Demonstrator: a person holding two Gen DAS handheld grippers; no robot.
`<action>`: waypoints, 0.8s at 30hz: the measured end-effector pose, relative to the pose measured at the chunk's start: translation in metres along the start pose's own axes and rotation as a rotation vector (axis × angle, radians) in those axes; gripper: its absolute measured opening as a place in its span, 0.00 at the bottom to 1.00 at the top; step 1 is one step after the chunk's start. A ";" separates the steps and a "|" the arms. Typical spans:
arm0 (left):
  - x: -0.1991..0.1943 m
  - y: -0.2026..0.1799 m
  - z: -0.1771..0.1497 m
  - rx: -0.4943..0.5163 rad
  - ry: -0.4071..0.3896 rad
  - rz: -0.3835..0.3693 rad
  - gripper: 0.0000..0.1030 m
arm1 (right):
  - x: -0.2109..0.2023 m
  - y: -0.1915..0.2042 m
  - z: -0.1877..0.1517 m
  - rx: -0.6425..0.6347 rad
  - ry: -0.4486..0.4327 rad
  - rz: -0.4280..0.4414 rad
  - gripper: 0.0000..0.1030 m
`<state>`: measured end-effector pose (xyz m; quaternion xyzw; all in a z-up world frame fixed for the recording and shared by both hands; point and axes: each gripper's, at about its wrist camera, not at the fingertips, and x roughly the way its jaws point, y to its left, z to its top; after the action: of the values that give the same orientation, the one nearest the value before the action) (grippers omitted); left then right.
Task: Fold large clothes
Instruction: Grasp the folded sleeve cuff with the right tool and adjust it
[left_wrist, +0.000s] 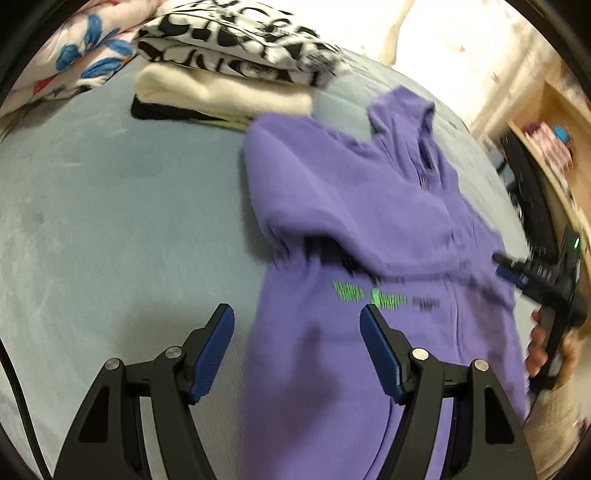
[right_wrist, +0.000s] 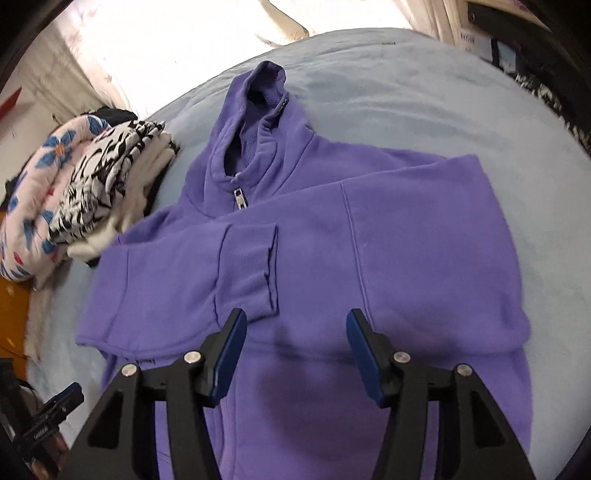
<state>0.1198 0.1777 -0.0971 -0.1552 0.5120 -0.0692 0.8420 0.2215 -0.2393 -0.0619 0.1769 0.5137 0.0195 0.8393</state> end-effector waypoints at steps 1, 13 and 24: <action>-0.001 0.003 0.005 -0.016 -0.007 0.000 0.67 | 0.008 0.003 0.004 -0.001 0.012 0.011 0.55; 0.016 0.033 0.036 -0.118 0.008 0.018 0.67 | 0.081 0.033 0.040 -0.034 0.091 0.072 0.52; 0.024 0.034 0.051 -0.137 0.001 0.028 0.67 | -0.011 0.062 0.052 -0.170 -0.134 0.023 0.05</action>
<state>0.1741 0.2130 -0.1066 -0.2054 0.5183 -0.0222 0.8299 0.2707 -0.1979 -0.0115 0.1120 0.4511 0.0608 0.8833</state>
